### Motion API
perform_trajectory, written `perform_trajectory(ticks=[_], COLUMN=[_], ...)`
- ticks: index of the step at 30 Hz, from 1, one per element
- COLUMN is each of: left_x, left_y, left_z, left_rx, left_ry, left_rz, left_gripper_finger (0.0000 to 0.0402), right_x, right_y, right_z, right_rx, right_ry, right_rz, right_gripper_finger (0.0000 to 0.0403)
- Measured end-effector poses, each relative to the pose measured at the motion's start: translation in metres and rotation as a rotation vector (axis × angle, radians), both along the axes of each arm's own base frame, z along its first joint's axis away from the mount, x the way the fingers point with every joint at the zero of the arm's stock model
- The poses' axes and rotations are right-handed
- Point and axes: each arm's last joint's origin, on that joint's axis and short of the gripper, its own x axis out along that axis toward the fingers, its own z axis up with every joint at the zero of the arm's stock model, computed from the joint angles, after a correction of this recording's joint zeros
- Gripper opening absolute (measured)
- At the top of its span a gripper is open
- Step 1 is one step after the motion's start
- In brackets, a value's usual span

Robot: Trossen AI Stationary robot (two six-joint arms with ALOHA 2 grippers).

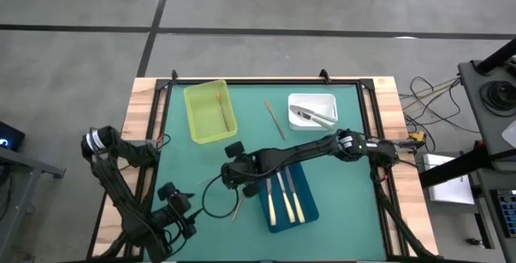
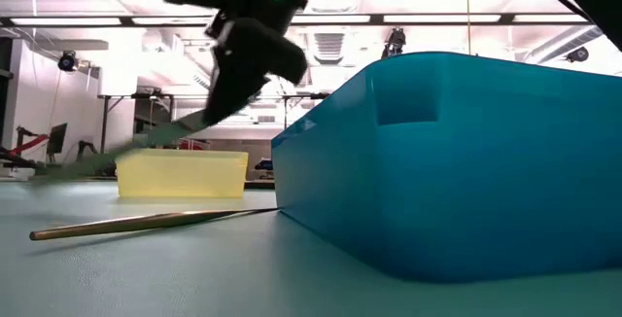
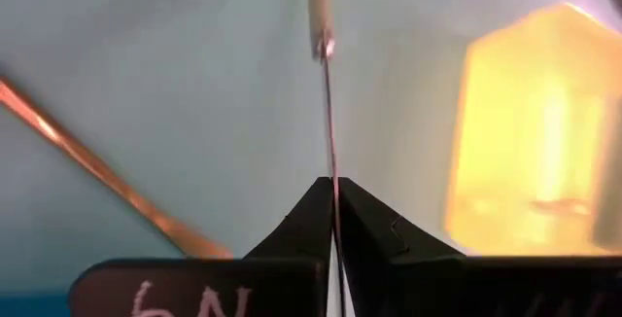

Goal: Sort silverware by color (type)
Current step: Put the green knife into the white bin

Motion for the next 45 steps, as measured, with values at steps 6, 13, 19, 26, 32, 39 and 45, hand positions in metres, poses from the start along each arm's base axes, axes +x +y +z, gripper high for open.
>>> perform_trajectory(ticks=[6, 13, 19, 26, 32, 39, 45], left_x=[0.002, 0.003, 0.007, 0.021, 0.044, 0.072, 0.093], left_y=[0.0, 0.004, 0.01, 0.027, 0.054, 0.095, 0.118], left_z=[0.035, 0.079, 0.108, 0.115, 0.118, 0.132, 0.147], left_rx=[-0.018, 0.061, 0.116, 0.204, 0.23, 0.369, 0.329], left_ry=[-0.082, -0.225, -0.324, -0.285, -0.108, 0.013, 0.064], left_rz=[-0.071, -0.146, -0.163, -0.154, -0.159, -0.199, -0.419], left_gripper_finger=[0.0259, 0.0251, 0.0247, 0.0247, 0.0247, 0.0247, 0.0247], right_x=[-0.019, -0.05, -0.079, -0.123, -0.167, -0.2, -0.222], right_y=[-0.007, -0.016, -0.021, -0.028, -0.03, -0.035, -0.028], right_z=[0.034, 0.08, 0.096, 0.092, 0.094, 0.105, 0.111], right_rx=[-0.145, -0.179, -0.208, -0.3, -0.333, -0.268, -0.232], right_ry=[0.023, 0.031, 0.036, 0.067, 0.025, -0.172, -0.264], right_rz=[0.009, -0.024, -0.061, -0.135, -0.193, -0.202, -0.163], right_gripper_finger=[0.0007, 0.0008, 0.0008, 0.0008, 0.0008, 0.0008, 0.0008])
